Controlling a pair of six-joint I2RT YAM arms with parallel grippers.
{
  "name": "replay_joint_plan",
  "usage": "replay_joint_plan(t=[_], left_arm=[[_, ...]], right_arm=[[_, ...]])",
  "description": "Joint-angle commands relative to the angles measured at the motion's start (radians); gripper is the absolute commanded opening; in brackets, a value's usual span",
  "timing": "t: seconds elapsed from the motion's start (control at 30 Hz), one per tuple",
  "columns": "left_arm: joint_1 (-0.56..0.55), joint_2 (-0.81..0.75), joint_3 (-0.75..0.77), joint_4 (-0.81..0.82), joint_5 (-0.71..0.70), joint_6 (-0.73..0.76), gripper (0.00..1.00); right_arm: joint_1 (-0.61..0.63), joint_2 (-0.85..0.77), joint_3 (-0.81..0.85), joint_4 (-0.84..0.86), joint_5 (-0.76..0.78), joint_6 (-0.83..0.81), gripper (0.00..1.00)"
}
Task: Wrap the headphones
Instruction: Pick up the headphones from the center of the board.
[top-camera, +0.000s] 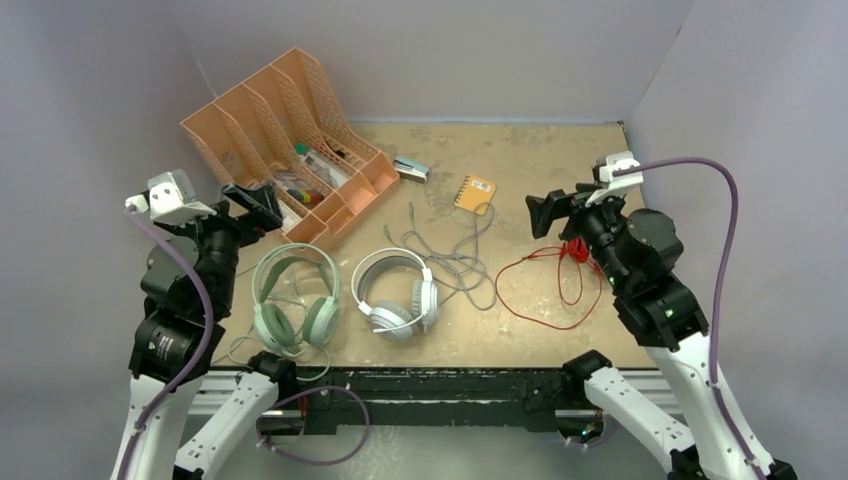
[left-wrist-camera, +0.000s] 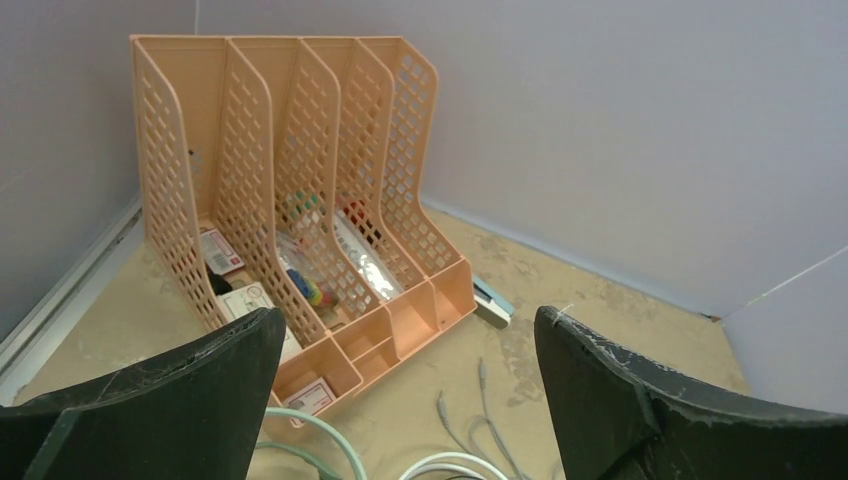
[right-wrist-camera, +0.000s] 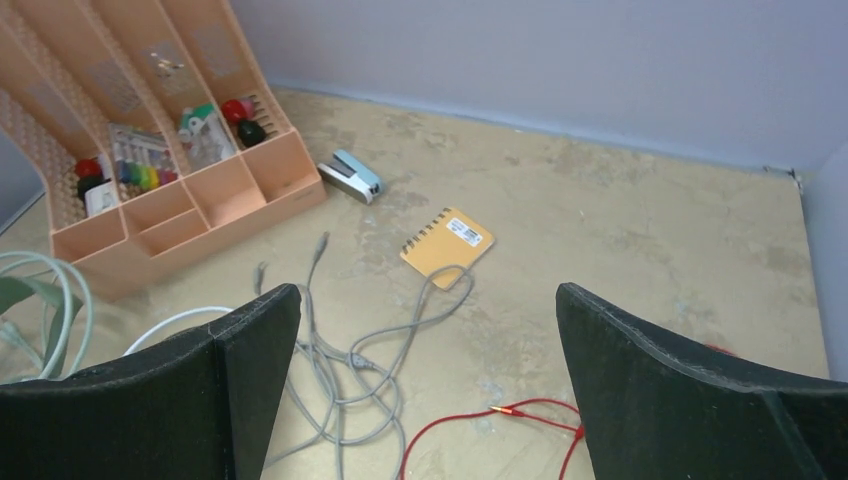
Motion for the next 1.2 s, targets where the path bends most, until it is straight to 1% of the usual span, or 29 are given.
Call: replay_joint_plan(t=[0.0, 0.3, 0.43, 0.6, 0.73, 0.83, 0.93, 1.0, 1.07, 1.17], left_arm=[[0.053, 0.012, -0.032, 0.040, 0.048, -0.026, 0.95], [0.118, 0.029, -0.081, 0.046, 0.100, -0.049, 0.98], [0.130, 0.045, -0.093, 0.042, 0.127, -0.065, 0.99], [0.137, 0.071, -0.092, 0.015, 0.175, -0.083, 0.99], [0.140, 0.082, -0.104, 0.009, 0.207, -0.098, 0.99], [0.141, 0.098, -0.114, 0.009, 0.233, -0.111, 0.99], [0.142, 0.119, -0.121, 0.010, 0.260, -0.124, 0.99], [0.142, 0.133, -0.126, 0.011, 0.271, -0.135, 0.99], [0.143, 0.145, -0.133, 0.014, 0.285, -0.144, 0.99], [0.143, 0.159, -0.146, 0.024, 0.295, -0.156, 0.99]], right_arm=[[-0.025, 0.032, -0.013, 0.026, 0.074, 0.082, 0.99], [-0.056, 0.075, -0.074, 0.051, 0.099, 0.200, 0.99], [-0.060, 0.119, -0.084, 0.062, 0.075, 0.206, 0.99], [-0.062, 0.231, -0.071, 0.080, -0.078, 0.219, 0.99], [-0.031, 0.352, -0.062, 0.118, -0.212, 0.256, 0.99], [0.034, 0.459, -0.035, 0.125, -0.258, 0.274, 0.99], [0.136, 0.552, -0.006, 0.115, -0.237, 0.300, 0.99], [0.222, 0.610, 0.021, 0.085, -0.175, 0.346, 0.99], [0.319, 0.668, 0.053, 0.040, -0.072, 0.412, 0.99], [0.440, 0.770, 0.129, -0.082, 0.078, 0.531, 0.99]])
